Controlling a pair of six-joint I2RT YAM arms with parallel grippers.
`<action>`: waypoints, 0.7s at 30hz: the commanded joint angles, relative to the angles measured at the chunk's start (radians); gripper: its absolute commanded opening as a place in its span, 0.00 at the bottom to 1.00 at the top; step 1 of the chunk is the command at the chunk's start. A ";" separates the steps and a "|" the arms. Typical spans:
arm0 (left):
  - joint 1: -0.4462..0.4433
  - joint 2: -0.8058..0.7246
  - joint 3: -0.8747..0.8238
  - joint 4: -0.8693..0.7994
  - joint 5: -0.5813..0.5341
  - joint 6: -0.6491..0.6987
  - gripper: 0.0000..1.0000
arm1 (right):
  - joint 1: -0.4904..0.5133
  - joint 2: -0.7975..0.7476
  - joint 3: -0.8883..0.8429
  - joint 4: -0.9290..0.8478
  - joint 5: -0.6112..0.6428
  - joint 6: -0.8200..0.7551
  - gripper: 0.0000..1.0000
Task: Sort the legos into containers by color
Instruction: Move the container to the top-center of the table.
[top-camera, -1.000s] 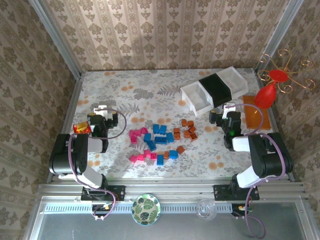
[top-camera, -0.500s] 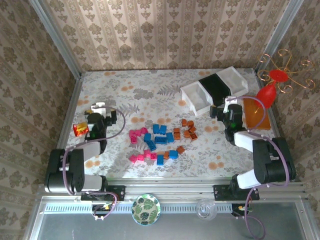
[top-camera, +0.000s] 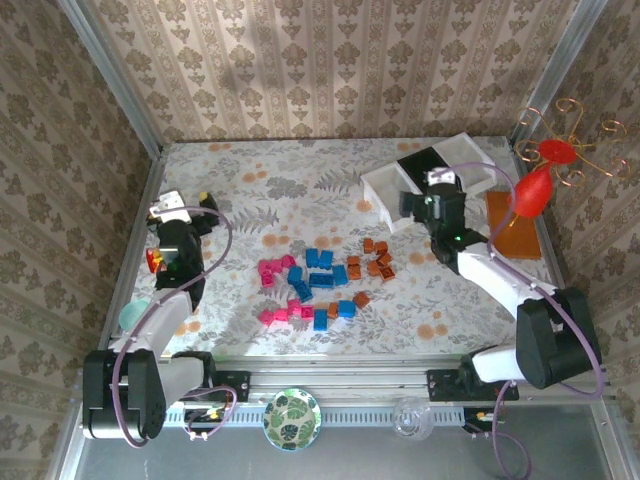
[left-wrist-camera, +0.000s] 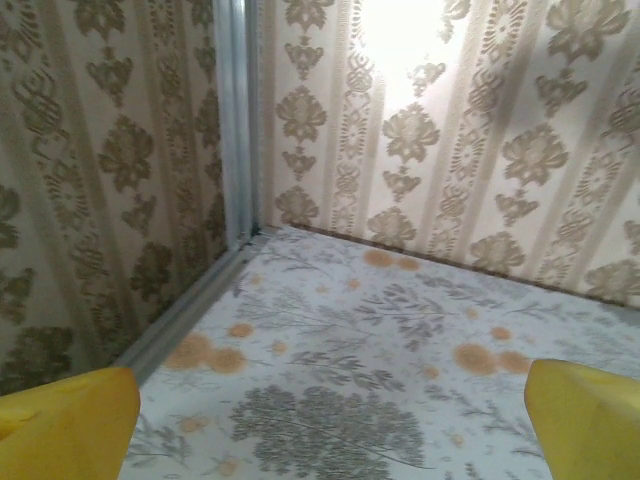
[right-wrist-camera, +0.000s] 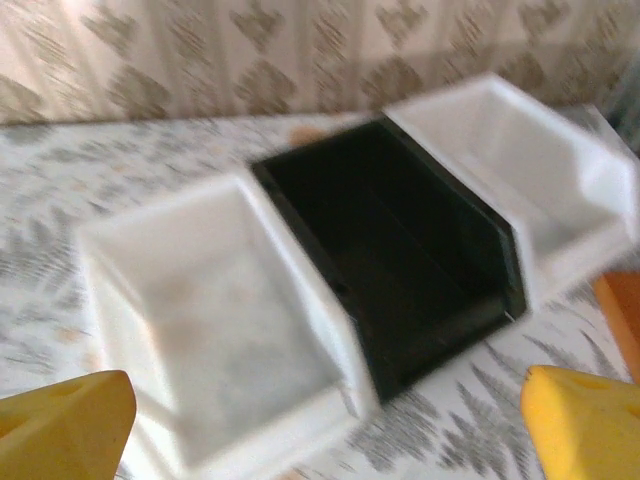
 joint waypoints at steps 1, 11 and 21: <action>0.012 -0.016 -0.012 0.079 0.176 -0.139 1.00 | 0.107 0.053 0.074 -0.041 0.204 -0.066 1.00; 0.215 -0.103 0.003 -0.156 0.363 -0.685 1.00 | 0.069 0.170 0.232 -0.156 -0.013 0.252 0.95; 0.217 -0.116 -0.026 0.018 0.555 -0.753 1.00 | 0.052 0.401 0.552 -0.503 -0.231 0.133 0.99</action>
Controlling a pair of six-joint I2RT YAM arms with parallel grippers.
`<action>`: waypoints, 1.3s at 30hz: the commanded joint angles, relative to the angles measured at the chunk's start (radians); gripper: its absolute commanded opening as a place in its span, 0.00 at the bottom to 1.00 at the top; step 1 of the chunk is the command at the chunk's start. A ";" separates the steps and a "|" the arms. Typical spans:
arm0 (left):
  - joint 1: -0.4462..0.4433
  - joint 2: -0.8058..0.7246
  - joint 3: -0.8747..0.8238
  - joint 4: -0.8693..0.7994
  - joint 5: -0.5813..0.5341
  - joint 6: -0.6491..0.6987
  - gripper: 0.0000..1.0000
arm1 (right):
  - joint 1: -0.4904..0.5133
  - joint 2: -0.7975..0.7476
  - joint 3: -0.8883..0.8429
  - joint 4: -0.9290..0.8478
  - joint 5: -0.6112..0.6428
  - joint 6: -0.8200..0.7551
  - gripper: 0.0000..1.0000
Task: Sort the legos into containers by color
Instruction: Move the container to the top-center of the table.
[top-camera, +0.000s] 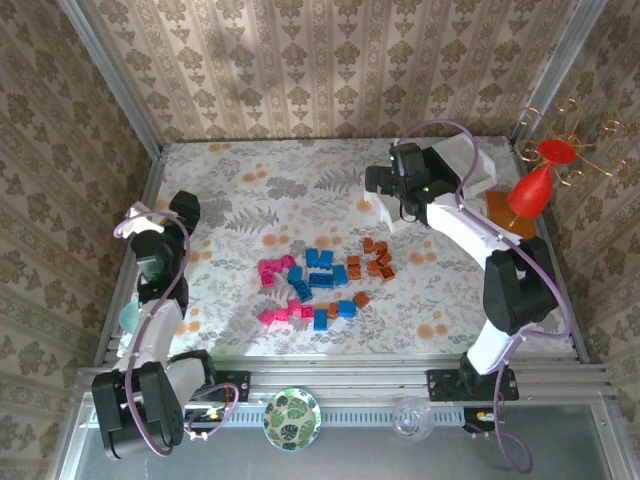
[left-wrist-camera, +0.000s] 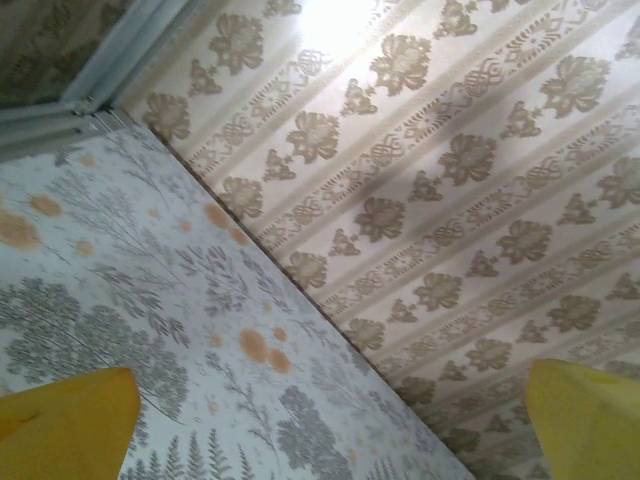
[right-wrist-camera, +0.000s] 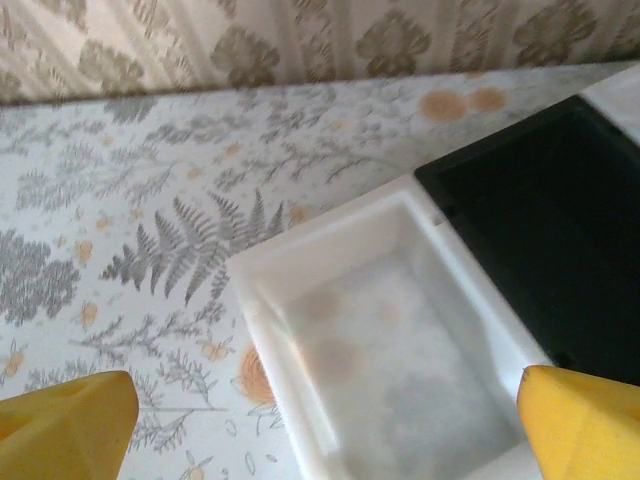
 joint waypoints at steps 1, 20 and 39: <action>-0.016 -0.023 0.043 -0.029 0.138 -0.003 0.98 | 0.000 0.079 0.077 -0.153 -0.096 -0.015 0.98; -0.382 -0.116 0.159 -0.578 0.079 0.246 0.82 | 0.102 0.424 0.417 -0.335 -0.090 0.224 0.83; -0.445 -0.186 0.181 -0.719 0.092 0.266 0.83 | 0.294 0.637 0.972 -0.337 -0.291 0.268 0.86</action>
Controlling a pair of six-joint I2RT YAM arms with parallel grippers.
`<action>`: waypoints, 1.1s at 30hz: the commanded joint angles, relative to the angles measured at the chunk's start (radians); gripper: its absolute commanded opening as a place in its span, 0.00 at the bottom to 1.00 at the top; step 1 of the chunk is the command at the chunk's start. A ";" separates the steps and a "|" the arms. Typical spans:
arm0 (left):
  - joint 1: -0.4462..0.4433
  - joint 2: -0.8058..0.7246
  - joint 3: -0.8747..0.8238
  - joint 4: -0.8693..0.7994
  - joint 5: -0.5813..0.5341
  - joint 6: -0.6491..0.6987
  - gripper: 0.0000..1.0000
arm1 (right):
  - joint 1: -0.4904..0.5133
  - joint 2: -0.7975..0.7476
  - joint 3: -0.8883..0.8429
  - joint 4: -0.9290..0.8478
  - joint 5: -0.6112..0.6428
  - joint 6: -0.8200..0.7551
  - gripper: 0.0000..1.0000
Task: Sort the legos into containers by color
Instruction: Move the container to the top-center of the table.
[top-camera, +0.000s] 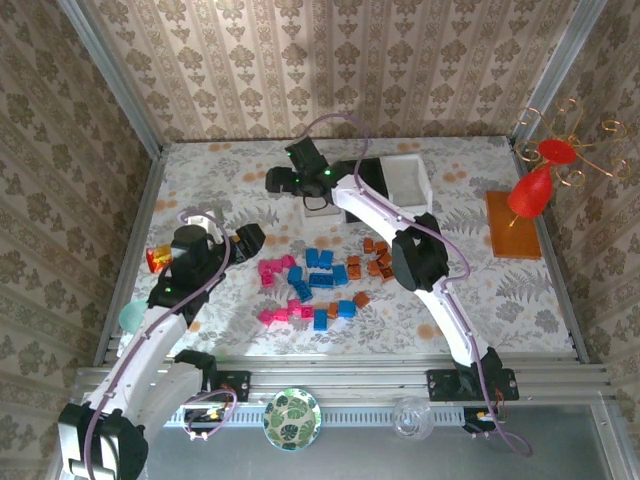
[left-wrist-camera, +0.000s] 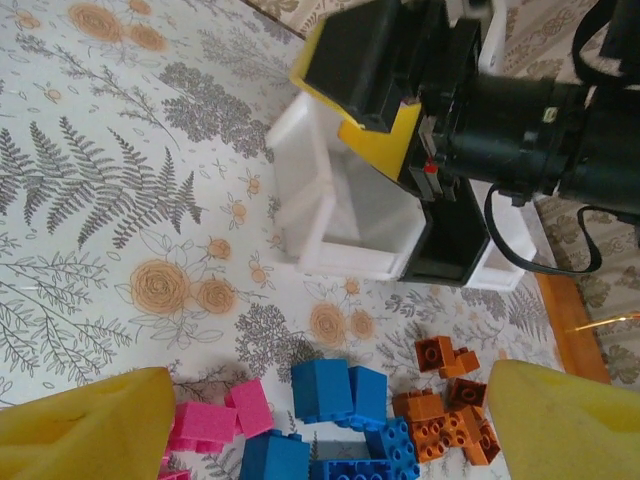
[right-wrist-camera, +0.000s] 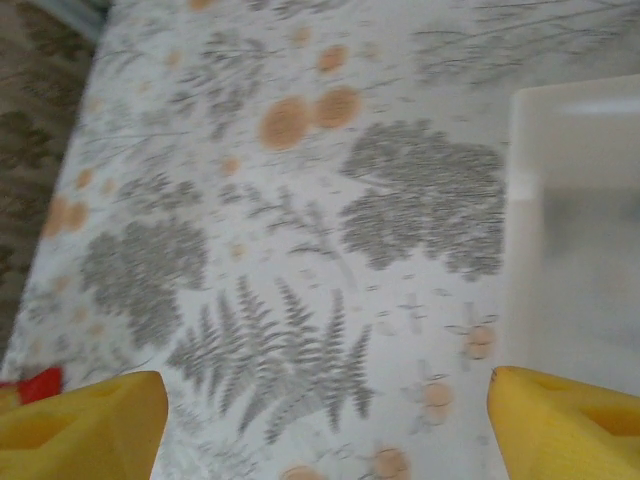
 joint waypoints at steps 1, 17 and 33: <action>-0.020 -0.025 0.034 -0.026 0.003 0.030 0.84 | -0.011 -0.120 -0.063 -0.006 -0.004 -0.069 0.87; -0.116 0.007 0.042 -0.023 -0.038 0.069 0.93 | -0.314 -0.371 -0.534 -0.111 0.159 -0.241 0.81; -0.134 0.025 0.040 -0.019 -0.040 0.055 0.93 | -0.371 -0.183 -0.399 -0.182 0.075 -0.269 0.51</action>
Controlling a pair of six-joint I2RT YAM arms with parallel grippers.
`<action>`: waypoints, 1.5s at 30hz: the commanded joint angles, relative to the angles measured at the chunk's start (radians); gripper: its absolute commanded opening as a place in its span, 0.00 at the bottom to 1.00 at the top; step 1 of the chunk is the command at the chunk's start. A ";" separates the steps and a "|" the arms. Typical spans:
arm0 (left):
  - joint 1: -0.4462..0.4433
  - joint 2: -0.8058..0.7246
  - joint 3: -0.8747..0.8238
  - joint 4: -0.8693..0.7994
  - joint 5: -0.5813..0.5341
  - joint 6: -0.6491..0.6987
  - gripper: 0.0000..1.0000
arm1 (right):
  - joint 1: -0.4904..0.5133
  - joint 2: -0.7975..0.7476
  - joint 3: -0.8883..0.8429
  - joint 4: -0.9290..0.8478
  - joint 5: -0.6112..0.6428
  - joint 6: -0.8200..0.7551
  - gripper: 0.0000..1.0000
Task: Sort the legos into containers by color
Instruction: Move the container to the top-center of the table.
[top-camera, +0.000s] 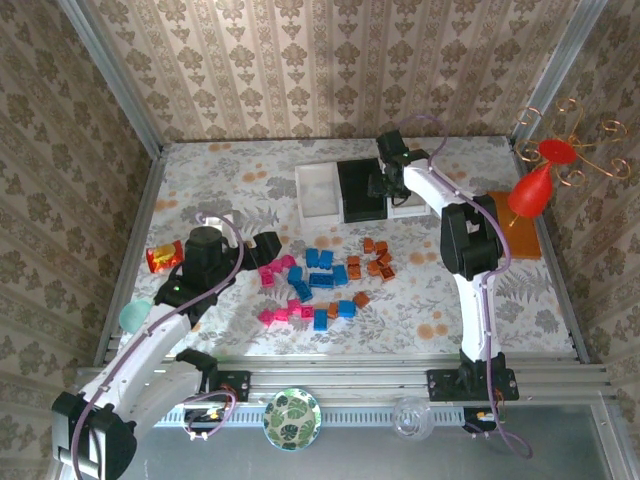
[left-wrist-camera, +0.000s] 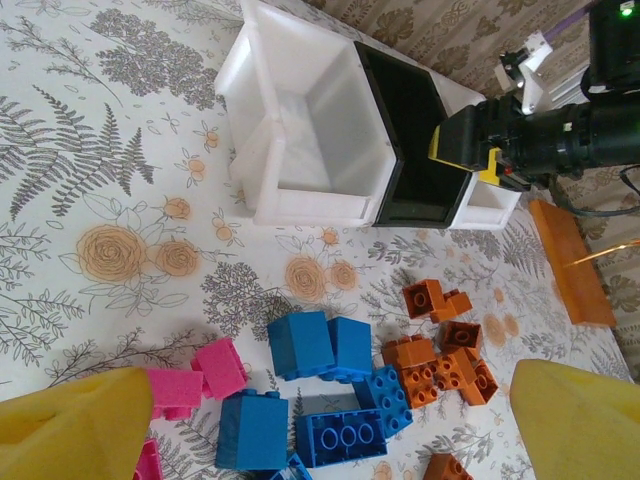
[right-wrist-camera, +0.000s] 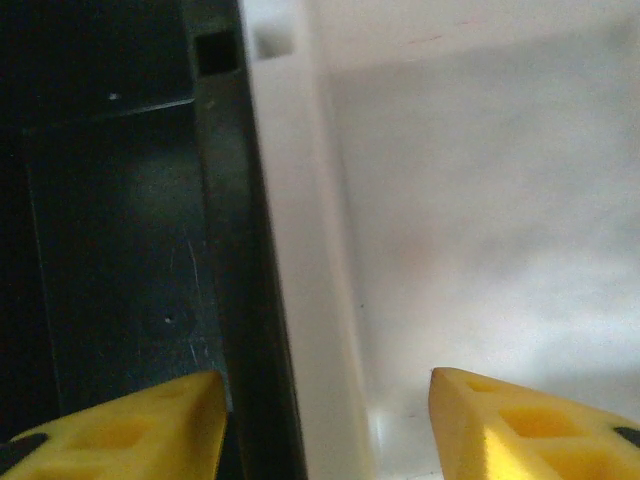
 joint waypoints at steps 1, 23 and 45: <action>-0.010 -0.001 0.031 0.002 -0.010 0.011 0.93 | 0.017 0.009 0.027 -0.031 -0.033 0.006 0.47; -0.018 -0.047 -0.007 -0.003 -0.021 -0.002 0.93 | 0.225 -0.038 -0.050 0.002 0.045 0.172 0.06; -0.062 -0.092 -0.008 -0.032 -0.020 0.023 0.95 | 0.262 -0.261 -0.257 0.092 0.092 0.184 0.58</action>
